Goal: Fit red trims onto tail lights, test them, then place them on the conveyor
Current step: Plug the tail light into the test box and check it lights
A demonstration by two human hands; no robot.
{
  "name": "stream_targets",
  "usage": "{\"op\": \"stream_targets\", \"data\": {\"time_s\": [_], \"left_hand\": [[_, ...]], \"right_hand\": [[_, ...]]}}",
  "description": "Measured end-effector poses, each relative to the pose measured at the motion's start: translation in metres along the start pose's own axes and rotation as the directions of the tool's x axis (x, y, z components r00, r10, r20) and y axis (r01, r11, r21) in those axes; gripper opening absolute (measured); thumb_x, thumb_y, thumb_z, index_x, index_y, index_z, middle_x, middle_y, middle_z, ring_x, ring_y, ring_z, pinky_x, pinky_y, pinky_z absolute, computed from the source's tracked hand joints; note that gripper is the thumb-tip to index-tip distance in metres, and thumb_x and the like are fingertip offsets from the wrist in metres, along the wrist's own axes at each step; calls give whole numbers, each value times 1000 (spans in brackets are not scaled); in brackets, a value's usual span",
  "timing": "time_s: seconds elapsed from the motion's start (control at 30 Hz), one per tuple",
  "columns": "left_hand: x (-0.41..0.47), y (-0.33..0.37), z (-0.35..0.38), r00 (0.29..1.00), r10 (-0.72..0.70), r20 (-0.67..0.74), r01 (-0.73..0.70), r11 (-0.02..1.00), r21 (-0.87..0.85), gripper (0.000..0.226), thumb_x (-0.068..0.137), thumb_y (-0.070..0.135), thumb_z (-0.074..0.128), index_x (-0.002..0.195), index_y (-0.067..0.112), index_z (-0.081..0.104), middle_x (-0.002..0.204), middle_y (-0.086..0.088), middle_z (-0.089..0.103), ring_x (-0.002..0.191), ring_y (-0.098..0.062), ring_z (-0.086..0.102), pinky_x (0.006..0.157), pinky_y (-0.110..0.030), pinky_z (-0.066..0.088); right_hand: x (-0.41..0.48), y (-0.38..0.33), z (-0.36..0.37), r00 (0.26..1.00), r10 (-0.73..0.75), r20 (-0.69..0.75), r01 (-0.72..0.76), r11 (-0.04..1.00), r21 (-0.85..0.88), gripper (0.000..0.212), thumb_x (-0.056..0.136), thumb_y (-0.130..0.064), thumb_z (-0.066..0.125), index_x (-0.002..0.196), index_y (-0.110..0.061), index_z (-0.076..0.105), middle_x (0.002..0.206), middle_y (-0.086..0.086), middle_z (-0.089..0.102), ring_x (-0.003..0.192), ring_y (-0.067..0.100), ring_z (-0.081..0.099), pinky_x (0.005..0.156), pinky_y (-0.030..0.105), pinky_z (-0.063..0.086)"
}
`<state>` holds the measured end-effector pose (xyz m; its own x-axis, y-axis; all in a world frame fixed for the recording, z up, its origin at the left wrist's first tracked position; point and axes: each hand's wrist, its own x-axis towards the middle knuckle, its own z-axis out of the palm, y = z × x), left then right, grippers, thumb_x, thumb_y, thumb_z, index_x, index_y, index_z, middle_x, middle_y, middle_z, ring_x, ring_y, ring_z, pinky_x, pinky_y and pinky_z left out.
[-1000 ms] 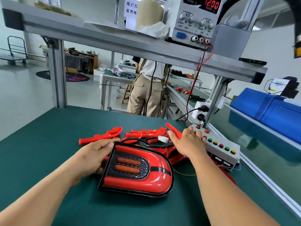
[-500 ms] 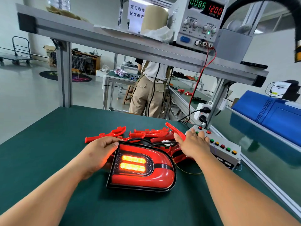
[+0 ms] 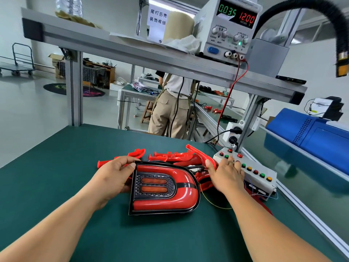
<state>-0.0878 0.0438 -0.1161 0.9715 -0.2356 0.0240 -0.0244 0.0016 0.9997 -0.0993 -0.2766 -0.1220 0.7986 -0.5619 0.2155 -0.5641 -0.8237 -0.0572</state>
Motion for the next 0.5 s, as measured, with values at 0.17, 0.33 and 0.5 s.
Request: {"op": "stream_targets", "data": {"time_s": [0.17,0.33,0.5], "left_hand": [[3,-3,-1,1000,1,0,-1,1000,0,22,103,14,45,104,18,67,82,-5,74,73,-19,68,67,-38,61],[5,-6,-3,1000,17,8,-17,1000,17,23,103,14,46,103,20,67,87,-7,75,77,-19,69,71,-40,60],[5,-7,-4,999,43,-2,-43,998,53,25,103,16,47,99,26,69,95,-10,75,83,-23,70,71,-40,59]], "right_hand": [[2,1,-2,1000,28,7,-29,998,47,90,91,-73,12,148,-6,33,159,12,25,140,34,22,111,49,26],[5,3,-7,999,38,16,-40,996,85,91,91,-72,12,147,-4,35,149,10,38,133,33,28,107,48,31],[3,4,-8,999,35,30,-37,996,83,90,92,-72,12,148,-5,34,149,9,37,133,32,28,107,48,30]]}}
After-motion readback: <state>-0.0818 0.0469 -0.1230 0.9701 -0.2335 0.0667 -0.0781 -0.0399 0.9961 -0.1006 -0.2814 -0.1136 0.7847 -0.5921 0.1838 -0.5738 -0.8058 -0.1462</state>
